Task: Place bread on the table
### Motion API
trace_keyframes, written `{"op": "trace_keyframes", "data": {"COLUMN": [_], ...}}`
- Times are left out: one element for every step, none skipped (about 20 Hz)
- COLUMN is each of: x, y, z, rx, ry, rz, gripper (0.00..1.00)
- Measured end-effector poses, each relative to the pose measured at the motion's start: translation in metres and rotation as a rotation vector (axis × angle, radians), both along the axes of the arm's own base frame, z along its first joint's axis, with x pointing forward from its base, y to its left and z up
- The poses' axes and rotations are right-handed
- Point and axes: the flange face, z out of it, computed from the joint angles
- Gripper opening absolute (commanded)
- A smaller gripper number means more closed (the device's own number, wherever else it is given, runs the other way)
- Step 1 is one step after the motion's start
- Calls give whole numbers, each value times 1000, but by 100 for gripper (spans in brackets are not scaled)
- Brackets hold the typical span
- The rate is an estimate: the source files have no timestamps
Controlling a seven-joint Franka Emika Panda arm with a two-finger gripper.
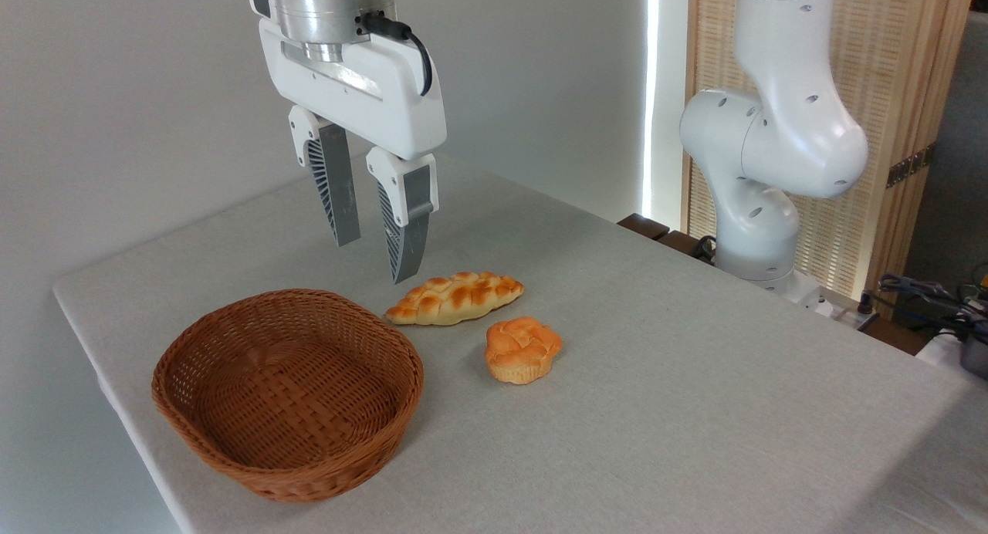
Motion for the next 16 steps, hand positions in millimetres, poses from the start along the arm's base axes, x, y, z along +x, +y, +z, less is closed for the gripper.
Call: {"op": "trace_keyframes", "data": {"x": [0,0,0,0,0,0,0,0,0,0,-1,-2,-3,-4,-4,-5], "y": [0,-1,-1,-1,-1,0,0,1,1,1,1,1,1,1,1,1], "z": [0,0,0,0,0,0,0,0,0,0,-1,-2,-2,-3,-4,-5], "rx": [0,1,1,1,4,11,17,20,21,22,22,22,23,23,23,23], "ry": [0,0,0,0,0,-1,-1,-1,-1,0,6,14,24,34,42,47], "rz": [-1,-1,-2,-2,-4,-8,-9,-9,-9,-9,-9,-10,-10,-11,-11,-12], "gripper": [100,100,100,100,100,100,100,100,100,100,100,100,100,100,100,100]}}
